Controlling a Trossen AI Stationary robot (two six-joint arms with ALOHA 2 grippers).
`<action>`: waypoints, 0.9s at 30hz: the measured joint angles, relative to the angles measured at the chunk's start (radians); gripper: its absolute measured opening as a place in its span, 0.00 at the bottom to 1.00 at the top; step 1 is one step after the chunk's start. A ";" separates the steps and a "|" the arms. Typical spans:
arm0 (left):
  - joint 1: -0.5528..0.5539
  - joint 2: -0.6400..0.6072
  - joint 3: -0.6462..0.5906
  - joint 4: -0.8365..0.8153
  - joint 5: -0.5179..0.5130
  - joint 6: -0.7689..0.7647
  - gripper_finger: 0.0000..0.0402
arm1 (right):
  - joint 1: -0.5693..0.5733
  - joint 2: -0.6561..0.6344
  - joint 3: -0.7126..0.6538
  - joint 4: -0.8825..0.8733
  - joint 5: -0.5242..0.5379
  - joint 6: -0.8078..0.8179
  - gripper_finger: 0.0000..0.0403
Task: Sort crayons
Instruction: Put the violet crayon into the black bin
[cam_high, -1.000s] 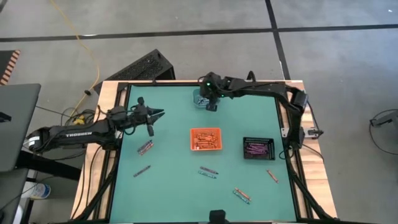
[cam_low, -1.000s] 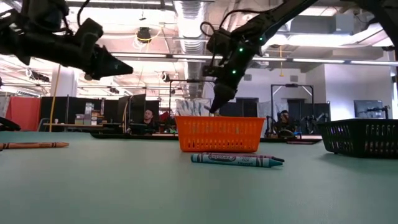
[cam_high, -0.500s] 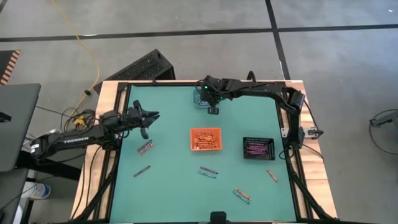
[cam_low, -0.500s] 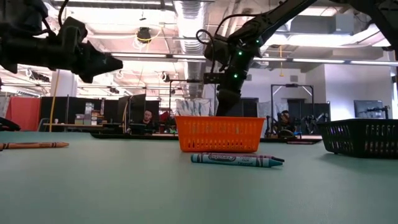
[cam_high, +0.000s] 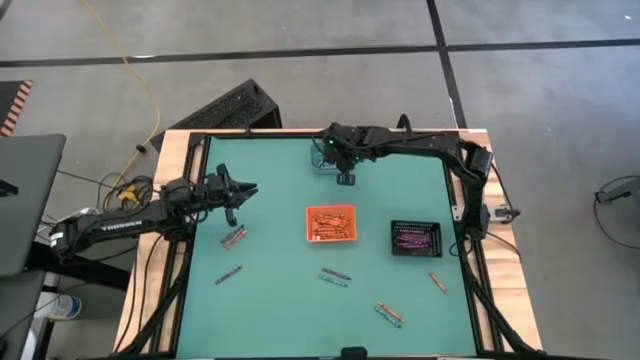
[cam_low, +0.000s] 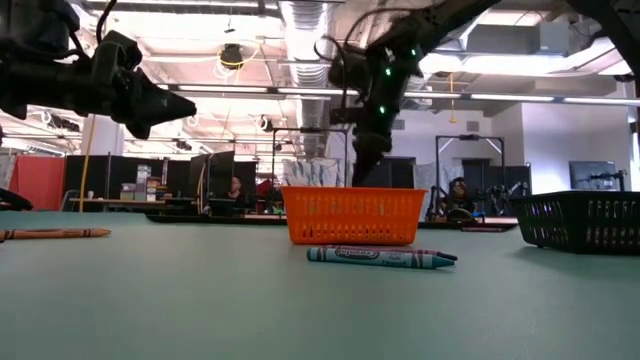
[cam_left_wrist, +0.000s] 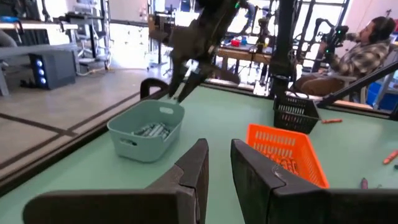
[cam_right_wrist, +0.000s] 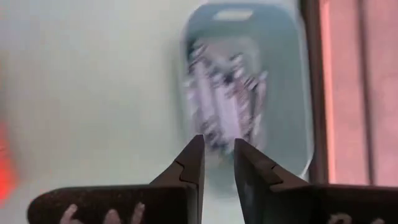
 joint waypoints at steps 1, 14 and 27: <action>0.000 0.000 0.000 -0.007 0.000 -0.001 0.14 | 0.009 -0.003 0.025 -0.053 -0.001 0.027 0.20; 0.000 0.000 -0.002 -0.069 0.005 -0.070 0.14 | 0.357 -0.060 0.196 -0.562 -0.210 0.335 0.20; 0.000 0.001 -0.002 -0.179 -0.011 -0.030 0.14 | 0.855 -0.128 0.179 -0.312 0.080 0.754 0.20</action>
